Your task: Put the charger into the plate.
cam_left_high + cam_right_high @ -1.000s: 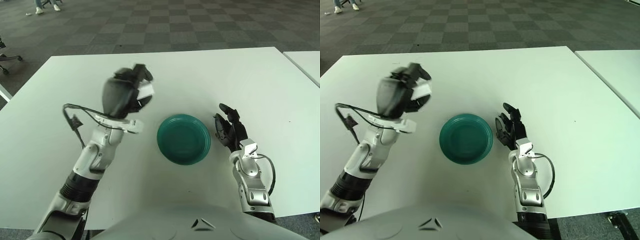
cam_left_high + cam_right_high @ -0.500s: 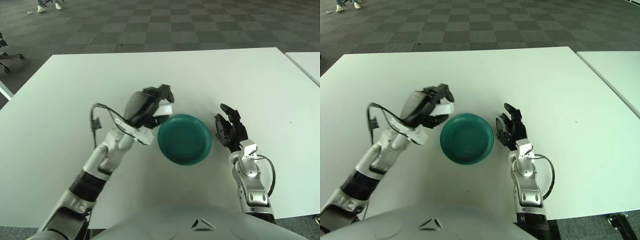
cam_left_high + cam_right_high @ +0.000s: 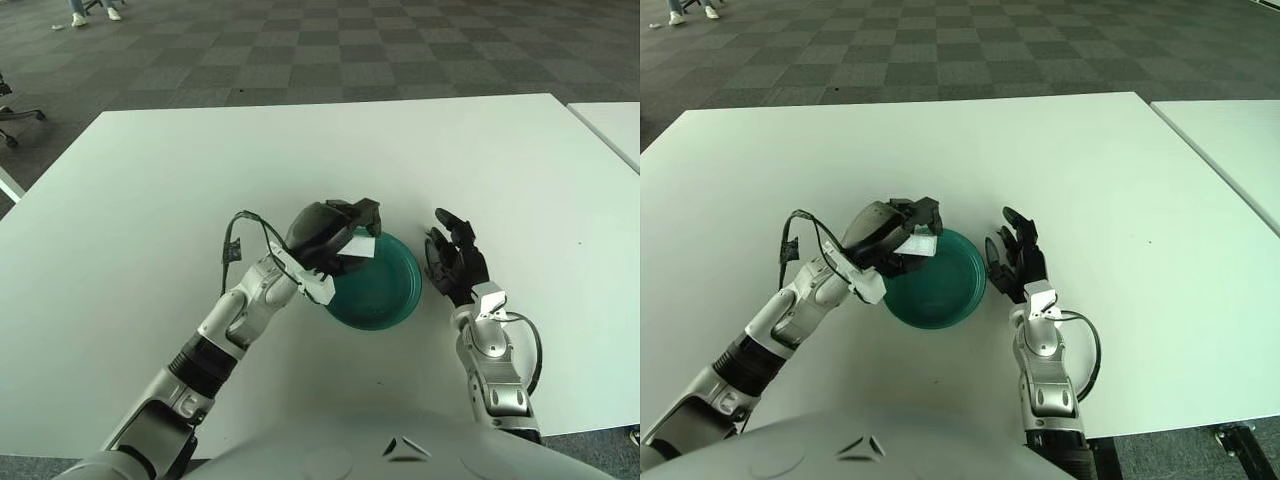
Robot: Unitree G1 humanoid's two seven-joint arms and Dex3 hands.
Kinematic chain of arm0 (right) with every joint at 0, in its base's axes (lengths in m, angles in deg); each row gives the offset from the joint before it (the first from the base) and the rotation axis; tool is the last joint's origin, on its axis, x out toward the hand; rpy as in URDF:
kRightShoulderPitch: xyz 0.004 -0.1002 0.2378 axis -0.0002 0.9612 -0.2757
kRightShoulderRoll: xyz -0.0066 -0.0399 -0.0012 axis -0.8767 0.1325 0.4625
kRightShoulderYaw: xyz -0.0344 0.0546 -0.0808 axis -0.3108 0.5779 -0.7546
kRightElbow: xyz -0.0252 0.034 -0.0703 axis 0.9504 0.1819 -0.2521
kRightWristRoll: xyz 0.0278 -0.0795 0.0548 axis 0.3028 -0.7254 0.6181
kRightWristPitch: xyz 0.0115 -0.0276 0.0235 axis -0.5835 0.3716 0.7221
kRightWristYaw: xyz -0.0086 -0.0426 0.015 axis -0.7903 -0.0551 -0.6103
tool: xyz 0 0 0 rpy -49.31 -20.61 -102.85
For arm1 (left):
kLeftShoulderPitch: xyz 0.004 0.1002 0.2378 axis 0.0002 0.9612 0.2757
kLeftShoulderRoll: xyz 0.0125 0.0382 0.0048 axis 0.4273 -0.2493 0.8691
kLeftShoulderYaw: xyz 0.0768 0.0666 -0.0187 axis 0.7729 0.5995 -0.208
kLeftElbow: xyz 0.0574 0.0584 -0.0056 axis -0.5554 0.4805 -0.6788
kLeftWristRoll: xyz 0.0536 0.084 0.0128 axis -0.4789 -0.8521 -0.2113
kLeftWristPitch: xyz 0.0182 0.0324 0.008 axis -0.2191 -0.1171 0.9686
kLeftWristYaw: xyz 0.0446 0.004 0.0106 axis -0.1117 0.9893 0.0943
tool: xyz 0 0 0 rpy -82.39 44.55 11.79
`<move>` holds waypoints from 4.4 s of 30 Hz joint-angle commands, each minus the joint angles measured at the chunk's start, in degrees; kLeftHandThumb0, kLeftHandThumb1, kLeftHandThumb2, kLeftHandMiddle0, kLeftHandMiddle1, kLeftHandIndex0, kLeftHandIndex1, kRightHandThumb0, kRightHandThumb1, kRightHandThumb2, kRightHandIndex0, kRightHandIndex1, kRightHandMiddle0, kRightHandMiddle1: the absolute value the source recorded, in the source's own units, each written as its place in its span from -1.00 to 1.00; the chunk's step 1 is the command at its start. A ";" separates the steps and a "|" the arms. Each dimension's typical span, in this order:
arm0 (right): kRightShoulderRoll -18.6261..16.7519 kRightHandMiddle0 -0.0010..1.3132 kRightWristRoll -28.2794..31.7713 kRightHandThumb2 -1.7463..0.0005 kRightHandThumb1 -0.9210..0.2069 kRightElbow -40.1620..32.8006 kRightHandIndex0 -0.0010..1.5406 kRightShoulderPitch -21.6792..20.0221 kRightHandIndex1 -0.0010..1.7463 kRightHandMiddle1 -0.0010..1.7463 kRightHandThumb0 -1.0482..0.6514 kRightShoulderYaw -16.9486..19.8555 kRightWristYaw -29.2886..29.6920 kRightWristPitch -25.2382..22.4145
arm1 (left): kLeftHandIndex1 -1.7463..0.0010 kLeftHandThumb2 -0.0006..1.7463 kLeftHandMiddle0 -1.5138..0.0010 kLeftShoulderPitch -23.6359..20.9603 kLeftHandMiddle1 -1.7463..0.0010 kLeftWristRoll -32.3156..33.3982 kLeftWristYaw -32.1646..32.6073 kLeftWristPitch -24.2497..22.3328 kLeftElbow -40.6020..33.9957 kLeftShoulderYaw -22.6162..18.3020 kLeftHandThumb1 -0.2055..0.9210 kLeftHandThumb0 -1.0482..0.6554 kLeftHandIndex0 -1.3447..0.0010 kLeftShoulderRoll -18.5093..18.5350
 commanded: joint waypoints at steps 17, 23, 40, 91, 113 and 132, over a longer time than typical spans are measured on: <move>-1.21 -1.00 -1.72 0.32 -1.00 0.78 -0.62 1.36 -1.00 -0.29 -0.54 -1.90 1.37 -1.62 | -1.00 0.51 -0.47 -4.54 -1.00 -2.02 5.63 6.45 14.11 3.87 -0.08 -0.33 0.08 -2.78; -1.45 -1.00 -1.97 0.32 -1.00 0.77 -0.62 1.32 -1.00 -0.29 -0.54 -2.26 1.69 -1.71 | -1.00 0.43 -0.40 -4.81 -1.00 -2.23 6.28 8.03 15.76 4.30 0.02 -0.31 0.15 -2.58; -1.82 -1.00 -2.42 0.32 -1.00 0.84 -0.62 1.31 -1.00 -0.29 -0.54 -3.17 2.55 -1.79 | -0.61 -0.07 0.93 -1.66 -0.37 -2.08 -13.76 1.09 2.18 4.85 0.99 -0.99 0.94 3.91; -1.25 -1.00 -1.95 0.32 -1.00 -0.79 -0.62 1.94 -1.00 -0.29 -0.54 -3.10 2.32 -2.62 | 1.00 -0.08 1.00 11.61 1.00 16.28 -12.33 3.65 -9.70 -10.08 1.00 -1.00 1.00 1.69; -0.43 -1.00 -1.06 0.32 -1.00 -1.46 -0.62 1.85 -1.00 -0.29 -0.54 -1.65 1.03 -3.17 | 0.34 0.11 0.67 29.79 0.97 50.78 -0.17 11.06 0.55 -22.14 1.00 -0.91 1.00 -22.52; 0.56 -1.00 0.09 0.32 -1.00 -2.14 -0.62 1.87 -1.00 -0.29 -0.54 0.30 -0.75 -3.61 | 0.23 0.16 0.72 32.05 1.00 41.75 6.45 5.41 -0.38 -24.67 1.00 -0.88 1.00 -22.48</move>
